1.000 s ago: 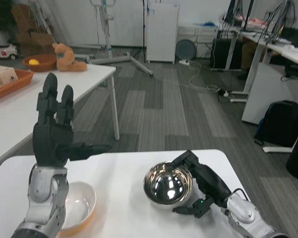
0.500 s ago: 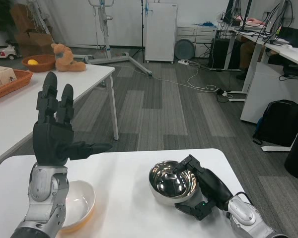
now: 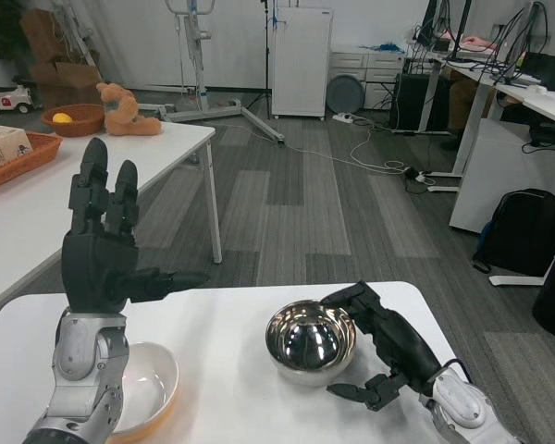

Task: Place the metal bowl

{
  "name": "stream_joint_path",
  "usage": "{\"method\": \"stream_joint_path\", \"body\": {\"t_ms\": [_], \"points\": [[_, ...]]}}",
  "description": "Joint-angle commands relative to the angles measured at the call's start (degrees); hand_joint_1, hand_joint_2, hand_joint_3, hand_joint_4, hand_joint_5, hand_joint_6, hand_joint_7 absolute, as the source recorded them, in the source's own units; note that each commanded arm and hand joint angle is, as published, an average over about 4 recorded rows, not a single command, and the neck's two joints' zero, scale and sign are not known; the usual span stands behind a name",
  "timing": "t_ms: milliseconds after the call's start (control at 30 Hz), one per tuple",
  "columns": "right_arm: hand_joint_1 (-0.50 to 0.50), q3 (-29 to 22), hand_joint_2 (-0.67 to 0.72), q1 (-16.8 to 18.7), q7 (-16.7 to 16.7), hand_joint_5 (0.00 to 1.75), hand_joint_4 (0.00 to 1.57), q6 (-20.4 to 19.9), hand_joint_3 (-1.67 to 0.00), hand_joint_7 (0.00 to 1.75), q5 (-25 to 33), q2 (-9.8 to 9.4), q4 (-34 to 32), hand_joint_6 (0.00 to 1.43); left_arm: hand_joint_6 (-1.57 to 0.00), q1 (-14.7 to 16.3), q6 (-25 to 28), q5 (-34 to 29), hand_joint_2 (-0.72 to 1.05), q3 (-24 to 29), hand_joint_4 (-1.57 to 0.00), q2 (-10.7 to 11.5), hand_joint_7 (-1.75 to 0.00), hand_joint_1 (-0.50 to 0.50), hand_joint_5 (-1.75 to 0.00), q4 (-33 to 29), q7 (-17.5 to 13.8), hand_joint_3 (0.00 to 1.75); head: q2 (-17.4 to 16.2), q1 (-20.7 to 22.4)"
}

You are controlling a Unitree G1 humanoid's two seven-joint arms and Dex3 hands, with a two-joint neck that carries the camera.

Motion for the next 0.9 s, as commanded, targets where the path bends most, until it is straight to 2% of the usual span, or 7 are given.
{"method": "stream_joint_path", "body": {"t_ms": [33,167,367,533,667,800,900], "points": [[-0.35,-3.7,0.09,1.6,0.1,0.27,0.45,-0.9,-0.36,0.54,-1.3,-0.83,-2.4,0.00,-0.03,0.8,-0.4,-0.3,0.25,0.2,0.00,-0.2,-0.07,-0.50,-0.21,-0.7,0.0,0.00,0.0,-0.1],[-0.33,-6.7,0.20,2.5,0.2,0.05,0.35,-0.7,-0.22,0.26,-2.3,-0.89,-4.5,0.00,-0.03,0.8,-0.4,-0.3,0.25,0.1,0.00,-0.2,-0.07,-0.50,-0.21,-0.9,0.0,0.00,0.2,-0.4],[-0.33,-11.6,0.41,3.8,0.3,0.00,0.07,0.6,-0.12,0.03,-3.2,-0.92,-7.6,0.00,-0.03,0.7,-0.4,-0.3,0.25,0.0,0.00,-0.2,-0.07,-0.50,-0.21,-0.9,0.0,0.00,0.2,-0.4],[-0.34,-14.6,0.52,4.2,0.3,0.00,0.00,0.9,-0.08,0.00,0.2,-0.78,-10.3,0.00,-0.03,0.6,-0.4,-0.3,0.25,0.0,0.00,-0.2,-0.07,-0.50,-0.21,-0.9,0.0,0.00,0.3,-0.5],[-0.38,-16.2,0.53,4.2,-0.9,0.00,0.00,-1.3,-0.08,0.00,5.2,-0.65,-13.8,0.00,-0.03,0.6,-0.3,-0.3,0.25,0.0,0.00,-0.2,-0.07,-0.50,-0.21,-0.9,0.0,0.00,0.3,-0.7],[-0.33,-21.2,0.60,4.2,-3.6,0.00,0.00,-3.0,-0.08,0.00,5.4,-0.61,-19.0,0.00,-0.03,0.6,-0.4,-0.3,0.25,-0.1,0.00,-0.2,-0.07,-0.50,-0.21,-1.2,0.0,0.00,0.4,-0.8],[-0.36,-23.8,0.55,3.9,-4.9,0.00,0.00,-3.0,-0.08,0.00,4.4,-0.74,-21.5,0.00,-0.03,0.7,-0.4,-0.3,0.25,-0.1,0.00,-0.2,-0.07,-0.50,-0.21,-1.2,0.0,0.00,0.6,-1.0]]}}
